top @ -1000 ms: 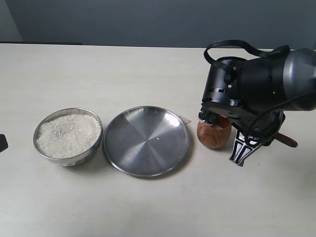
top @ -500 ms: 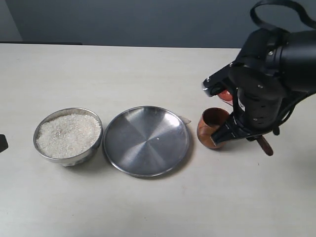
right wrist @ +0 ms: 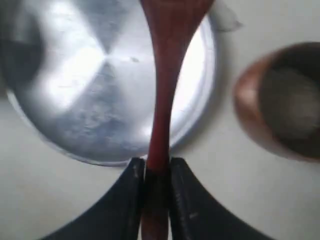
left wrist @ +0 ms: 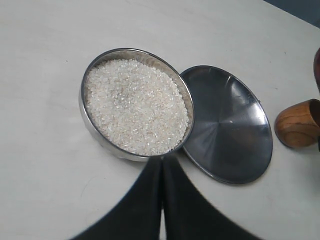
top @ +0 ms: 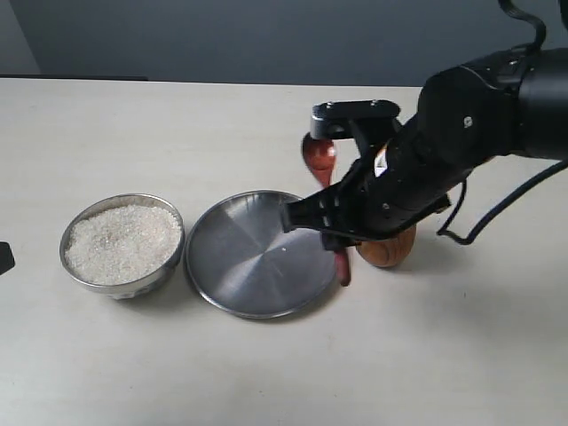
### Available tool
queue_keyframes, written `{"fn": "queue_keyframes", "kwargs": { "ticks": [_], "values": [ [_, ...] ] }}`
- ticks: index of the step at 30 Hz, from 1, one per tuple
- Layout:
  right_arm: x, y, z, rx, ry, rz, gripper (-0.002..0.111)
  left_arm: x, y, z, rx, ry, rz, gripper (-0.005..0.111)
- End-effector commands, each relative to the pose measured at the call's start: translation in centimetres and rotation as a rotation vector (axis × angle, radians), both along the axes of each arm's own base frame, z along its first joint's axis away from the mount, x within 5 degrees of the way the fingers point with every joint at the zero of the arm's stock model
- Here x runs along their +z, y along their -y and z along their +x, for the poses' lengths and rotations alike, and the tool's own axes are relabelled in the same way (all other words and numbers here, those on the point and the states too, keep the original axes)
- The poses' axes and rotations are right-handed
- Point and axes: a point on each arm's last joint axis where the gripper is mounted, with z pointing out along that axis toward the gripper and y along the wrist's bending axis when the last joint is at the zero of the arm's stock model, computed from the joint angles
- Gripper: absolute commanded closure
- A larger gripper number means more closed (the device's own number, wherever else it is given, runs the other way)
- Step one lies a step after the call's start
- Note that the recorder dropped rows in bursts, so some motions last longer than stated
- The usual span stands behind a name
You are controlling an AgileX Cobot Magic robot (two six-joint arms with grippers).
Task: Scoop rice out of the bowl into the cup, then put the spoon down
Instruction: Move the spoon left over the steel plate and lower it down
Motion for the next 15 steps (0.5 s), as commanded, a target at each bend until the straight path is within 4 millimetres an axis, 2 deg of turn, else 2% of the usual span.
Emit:
{"fn": "queue_keyframes", "kwargs": {
  "ticks": [1,2,6,8,12,15],
  "values": [
    [-1.5,-2.4,0.6,0.034,-0.025,0.066,0.109,0.1,0.1,0.1,-0.003,0.005,-0.003,0.106],
    [-2.0,-3.2,1.4,0.038,-0.048,0.070,0.109,0.1,0.1,0.0,-0.004,0.003,-0.004,0.106],
    [-1.2,-5.5,3.9,0.049,-0.035,0.091,0.109,0.1,0.1,0.0,-0.005,0.002,-0.006,0.106],
    [-2.0,-6.3,4.7,0.064,-0.090,0.062,0.109,0.1,0.1,0.0,-0.005,0.002,-0.006,0.106],
    [-4.4,-7.0,5.2,0.090,-0.229,-0.022,0.109,0.1,0.1,0.0,-0.005,0.002,-0.006,0.106],
    [-5.3,-7.0,5.1,0.092,-0.263,-0.043,0.109,0.1,0.1,0.0,-0.005,0.002,-0.006,0.106]
  ]
}}
